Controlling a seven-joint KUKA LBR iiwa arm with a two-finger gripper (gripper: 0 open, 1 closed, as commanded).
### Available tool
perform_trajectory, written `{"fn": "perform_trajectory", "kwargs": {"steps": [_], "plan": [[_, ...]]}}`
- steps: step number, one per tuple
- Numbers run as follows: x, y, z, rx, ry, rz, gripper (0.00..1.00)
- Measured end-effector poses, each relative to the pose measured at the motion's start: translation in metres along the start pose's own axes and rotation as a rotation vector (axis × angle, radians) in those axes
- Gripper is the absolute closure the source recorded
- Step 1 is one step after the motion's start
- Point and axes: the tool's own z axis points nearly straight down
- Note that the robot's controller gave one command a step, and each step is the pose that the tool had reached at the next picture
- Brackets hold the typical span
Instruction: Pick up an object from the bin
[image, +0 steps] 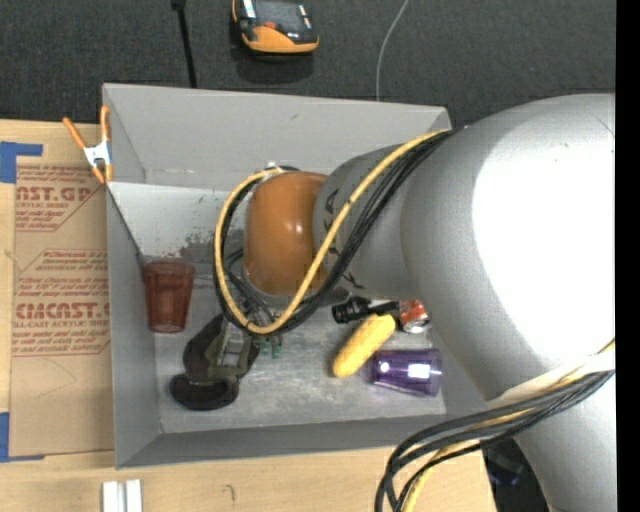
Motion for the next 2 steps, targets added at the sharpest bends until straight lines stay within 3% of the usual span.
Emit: {"fn": "perform_trajectory", "kwargs": {"steps": [1, 2], "plan": [[0.0, 0.0, 0.0, 0.0, 0.0, 0.0, 1.0], [0.004, -0.015, -0.188, 0.003, 0.0, -0.115, 1.0]]}}
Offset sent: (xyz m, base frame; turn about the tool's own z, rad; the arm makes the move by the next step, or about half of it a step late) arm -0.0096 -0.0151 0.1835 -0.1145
